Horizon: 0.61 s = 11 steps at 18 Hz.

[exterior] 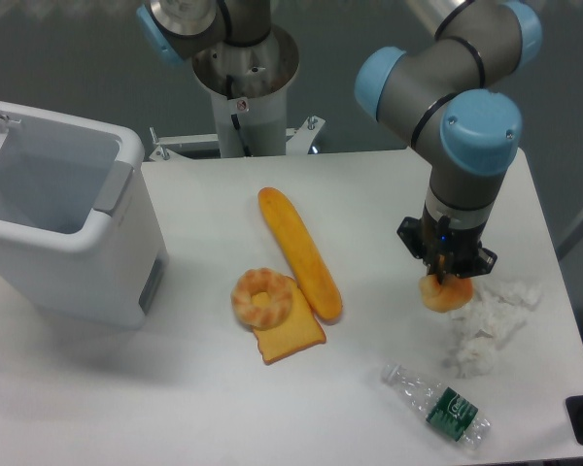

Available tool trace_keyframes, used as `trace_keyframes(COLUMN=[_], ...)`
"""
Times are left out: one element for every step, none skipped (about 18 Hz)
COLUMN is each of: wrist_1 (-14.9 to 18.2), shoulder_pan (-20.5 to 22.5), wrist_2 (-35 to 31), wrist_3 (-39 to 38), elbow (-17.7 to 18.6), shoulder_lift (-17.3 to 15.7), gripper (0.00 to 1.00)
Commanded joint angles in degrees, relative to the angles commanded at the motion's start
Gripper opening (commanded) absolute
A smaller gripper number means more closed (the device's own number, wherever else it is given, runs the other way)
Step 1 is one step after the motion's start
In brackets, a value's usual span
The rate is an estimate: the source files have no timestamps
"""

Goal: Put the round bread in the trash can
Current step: 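Lift the small round orange bread upward with the gripper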

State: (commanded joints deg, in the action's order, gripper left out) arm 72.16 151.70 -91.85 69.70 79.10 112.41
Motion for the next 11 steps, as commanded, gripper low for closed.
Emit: trace_keyframes(wrist_1=[0.00, 0.09, 0.44, 0.79, 0.88, 1.40, 1.75, 1.93, 1.93, 1.93, 2.02], shoulder_pan=[0.00, -0.09, -0.26, -0.44, -0.79, -1.49, -2.54, -3.77, -4.91, -5.88, -7.02], wrist_2=[0.00, 0.00, -0.09, 0.00, 0.09, 0.44, 0.44, 0.61, 0.96, 1.66, 2.37], wrist_3=[0.00, 0.00, 0.00, -0.09, -0.70, -0.96, -1.14, -1.32, -1.93, -2.89, -4.03], elbow=[0.00, 0.09, 0.09, 0.09, 0.09, 0.26, 0.61, 0.88, 1.49, 1.93, 2.37], shoulder_lift=[-0.26, -0.79, -1.49, -2.37, -3.16, -3.51, -4.13, -5.52, -6.58, -7.72, -9.13], gripper=[0.00, 0.00, 0.00, 0.00, 0.00, 0.00, 0.00, 0.00, 0.00, 0.00, 0.00])
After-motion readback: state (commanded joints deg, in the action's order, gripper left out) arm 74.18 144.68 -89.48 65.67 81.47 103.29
